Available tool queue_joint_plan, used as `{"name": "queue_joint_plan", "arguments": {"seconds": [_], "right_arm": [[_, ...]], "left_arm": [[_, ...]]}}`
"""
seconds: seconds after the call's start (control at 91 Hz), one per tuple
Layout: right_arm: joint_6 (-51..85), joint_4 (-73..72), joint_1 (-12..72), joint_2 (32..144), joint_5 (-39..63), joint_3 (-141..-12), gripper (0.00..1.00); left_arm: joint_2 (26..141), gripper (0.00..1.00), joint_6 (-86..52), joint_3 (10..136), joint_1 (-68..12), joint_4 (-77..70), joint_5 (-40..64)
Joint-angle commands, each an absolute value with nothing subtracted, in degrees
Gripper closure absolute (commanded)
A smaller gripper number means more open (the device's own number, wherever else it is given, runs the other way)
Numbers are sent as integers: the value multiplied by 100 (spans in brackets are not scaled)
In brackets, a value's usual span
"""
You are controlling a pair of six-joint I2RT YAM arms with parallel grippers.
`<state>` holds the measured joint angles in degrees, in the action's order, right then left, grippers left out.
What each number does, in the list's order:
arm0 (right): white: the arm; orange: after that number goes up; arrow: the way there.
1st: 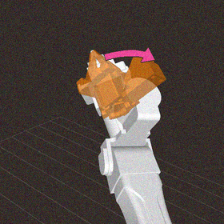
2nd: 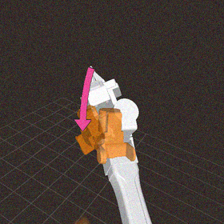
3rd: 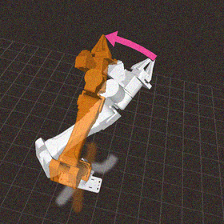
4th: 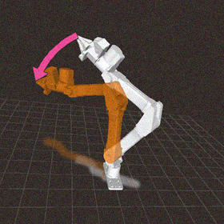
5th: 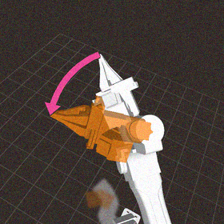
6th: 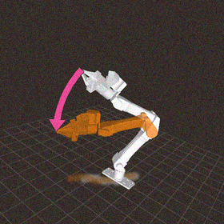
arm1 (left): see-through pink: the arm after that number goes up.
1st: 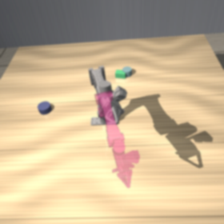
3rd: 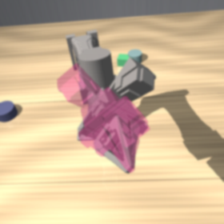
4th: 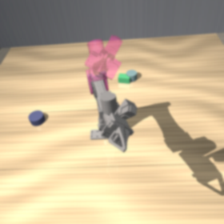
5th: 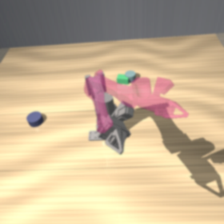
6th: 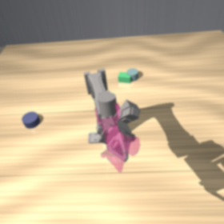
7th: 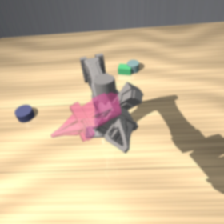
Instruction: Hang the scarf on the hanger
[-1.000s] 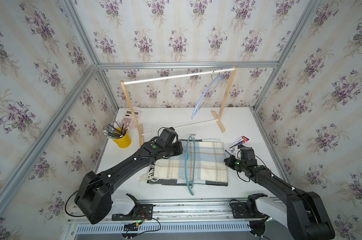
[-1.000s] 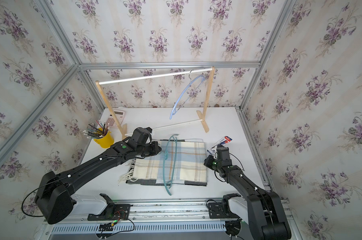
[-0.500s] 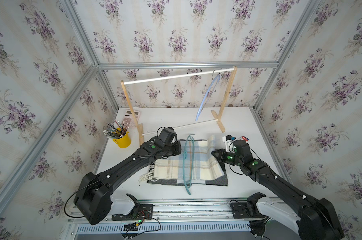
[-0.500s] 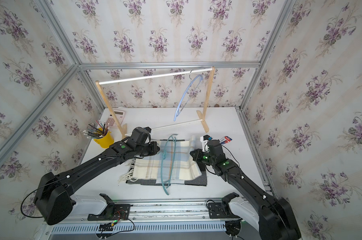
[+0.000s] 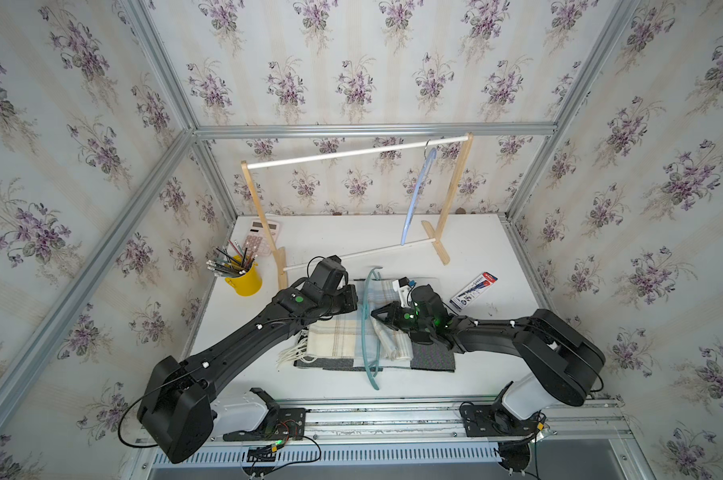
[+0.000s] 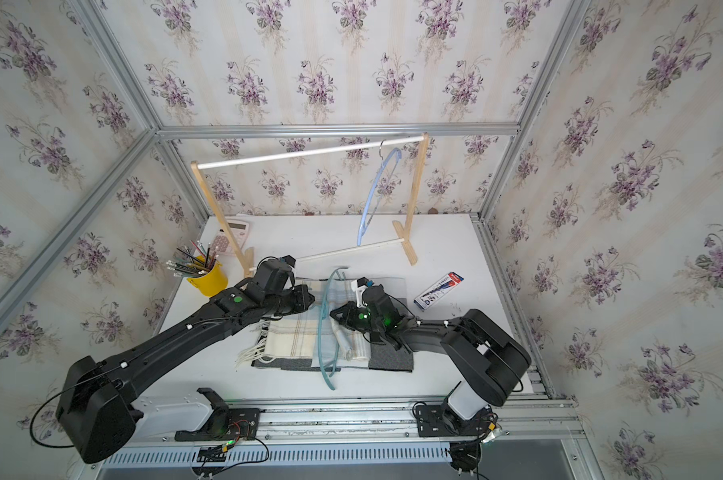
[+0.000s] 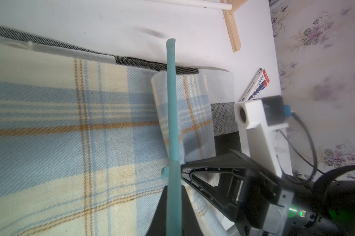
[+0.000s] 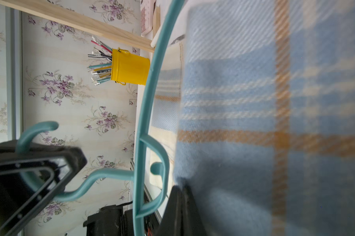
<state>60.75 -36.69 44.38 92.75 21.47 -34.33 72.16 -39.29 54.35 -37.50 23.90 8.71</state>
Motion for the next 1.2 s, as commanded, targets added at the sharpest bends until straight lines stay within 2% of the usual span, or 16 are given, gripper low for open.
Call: {"name": "queue_joint_plan", "arguments": {"seconds": [0.0, 0.275, 0.451, 0.604, 0.626, 0.703, 0.78, 0.89, 1.187], "right_arm": [[6528, -4396, 4501, 9500, 1837, -3539, 100], [7183, -5263, 4692, 9910, 1212, -3705, 100], [7232, -5292, 4943, 10259, 820, -4059, 100], [7185, -4720, 5018, 10664, 972, -4356, 100], [7164, -4698, 5014, 10677, 1025, -4341, 94], [6985, -4443, 5011, 10605, 1159, -4303, 62], [6753, -4092, 5018, 10449, 1238, -4279, 47], [6485, -3747, 5017, 10166, 1351, -4196, 37], [5750, -2657, 4994, 9142, 1480, -3904, 25]], "left_arm": [[7053, 100, -3987, 5493, -3729, 2275, 1064], [6714, 100, -4150, 5427, -3705, 2163, 1524], [6664, 100, -4135, 5377, -3630, 2175, 1617], [6792, 100, -4135, 5243, -3472, 2170, 1550], [6820, 100, -4138, 5222, -3443, 2182, 1548], [6914, 100, -4160, 5147, -3334, 2215, 1484], [6980, 100, -4175, 5091, -3223, 2183, 1517], [7033, 100, -4130, 5138, -3150, 2192, 1529], [7190, 100, -3770, 5405, -3137, 2406, 1775]]}}
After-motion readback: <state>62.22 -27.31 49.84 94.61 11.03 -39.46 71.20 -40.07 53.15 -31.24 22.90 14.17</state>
